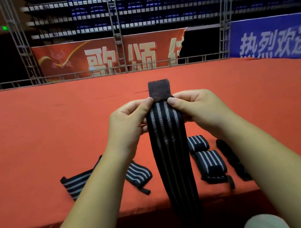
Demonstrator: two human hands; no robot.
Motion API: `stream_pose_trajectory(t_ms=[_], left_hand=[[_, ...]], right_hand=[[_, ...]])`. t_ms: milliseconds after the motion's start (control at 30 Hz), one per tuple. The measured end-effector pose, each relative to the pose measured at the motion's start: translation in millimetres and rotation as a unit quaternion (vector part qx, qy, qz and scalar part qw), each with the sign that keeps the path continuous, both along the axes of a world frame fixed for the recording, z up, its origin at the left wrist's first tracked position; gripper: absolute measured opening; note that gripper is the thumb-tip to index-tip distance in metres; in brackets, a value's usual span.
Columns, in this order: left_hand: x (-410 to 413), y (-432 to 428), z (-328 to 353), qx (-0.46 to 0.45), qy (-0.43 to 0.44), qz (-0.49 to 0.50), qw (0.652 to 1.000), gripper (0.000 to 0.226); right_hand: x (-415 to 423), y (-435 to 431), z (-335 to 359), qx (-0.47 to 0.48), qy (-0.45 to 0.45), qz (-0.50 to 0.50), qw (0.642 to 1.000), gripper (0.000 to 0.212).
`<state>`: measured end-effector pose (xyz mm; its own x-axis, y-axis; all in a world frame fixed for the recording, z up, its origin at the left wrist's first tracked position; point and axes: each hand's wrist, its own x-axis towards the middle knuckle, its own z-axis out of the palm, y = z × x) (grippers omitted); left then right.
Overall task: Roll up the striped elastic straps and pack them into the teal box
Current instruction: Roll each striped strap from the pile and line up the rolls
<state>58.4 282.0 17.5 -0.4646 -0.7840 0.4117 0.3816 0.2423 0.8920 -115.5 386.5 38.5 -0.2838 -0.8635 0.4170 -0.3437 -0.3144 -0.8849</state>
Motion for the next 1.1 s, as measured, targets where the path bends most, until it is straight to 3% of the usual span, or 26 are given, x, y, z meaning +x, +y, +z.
stream_pose_trajectory(t_ms=[267,467,767,900,1100], left_hand=[[39,25,-5,0.012,0.001,-0.02,1.0,0.021],[49,22,-32,0.022,-0.025,-0.001,0.999,0.019],[27,-11,-73,0.017,-0.108,0.046,0.993,0.021],[17,-24,-88,0.001,-0.131,0.018,0.991,0.017],[3,-46,-126,0.067,-0.126,-0.01,0.99,0.02]], right_hand=[[29,24,-7,-0.024,-0.036,0.042,0.998,0.02],[38,13,-49,-0.001,-0.082,0.046,0.996,0.018],[31,-21,-103,-0.002,-0.138,-0.031,0.99,0.018],[23,-34,-123,0.009,-0.141,-0.078,0.987,0.023],[2,-52,-152,0.026,-0.127,-0.055,0.99,0.027]])
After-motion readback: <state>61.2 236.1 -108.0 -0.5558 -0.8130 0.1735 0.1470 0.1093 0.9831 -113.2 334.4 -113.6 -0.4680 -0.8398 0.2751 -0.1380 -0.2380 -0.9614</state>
